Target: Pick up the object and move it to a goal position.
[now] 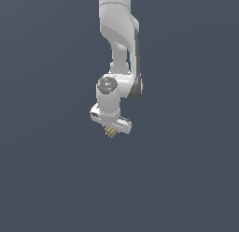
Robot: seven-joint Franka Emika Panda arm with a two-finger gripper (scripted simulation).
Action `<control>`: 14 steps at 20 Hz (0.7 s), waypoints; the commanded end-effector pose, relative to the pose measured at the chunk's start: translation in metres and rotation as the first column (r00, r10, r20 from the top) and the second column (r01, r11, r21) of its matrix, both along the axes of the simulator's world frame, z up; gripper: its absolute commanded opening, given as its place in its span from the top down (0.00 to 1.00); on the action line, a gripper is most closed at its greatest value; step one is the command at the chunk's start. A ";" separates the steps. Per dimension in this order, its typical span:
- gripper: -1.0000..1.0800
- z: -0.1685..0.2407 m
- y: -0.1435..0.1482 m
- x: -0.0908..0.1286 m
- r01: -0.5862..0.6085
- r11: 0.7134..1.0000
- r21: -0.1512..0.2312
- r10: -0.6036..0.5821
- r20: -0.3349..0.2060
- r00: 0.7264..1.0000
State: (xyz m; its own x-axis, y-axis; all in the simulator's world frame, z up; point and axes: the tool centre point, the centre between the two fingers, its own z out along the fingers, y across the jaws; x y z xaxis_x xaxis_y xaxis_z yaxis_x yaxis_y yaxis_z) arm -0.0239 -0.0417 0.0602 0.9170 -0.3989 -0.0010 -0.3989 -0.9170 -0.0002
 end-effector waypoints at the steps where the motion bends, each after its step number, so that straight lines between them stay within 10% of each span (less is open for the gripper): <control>1: 1.00 0.013 0.001 -0.001 0.000 1.000 0.000 0.000 0.001 1.000; 14: 1.00 0.135 0.011 -0.011 0.001 1.000 0.000 -0.001 0.001 1.000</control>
State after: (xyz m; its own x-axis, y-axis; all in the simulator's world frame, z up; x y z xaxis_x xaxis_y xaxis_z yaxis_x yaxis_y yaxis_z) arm -0.0329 -0.0321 0.1775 0.9167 -0.3996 -0.0004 -0.3996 -0.9167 -0.0003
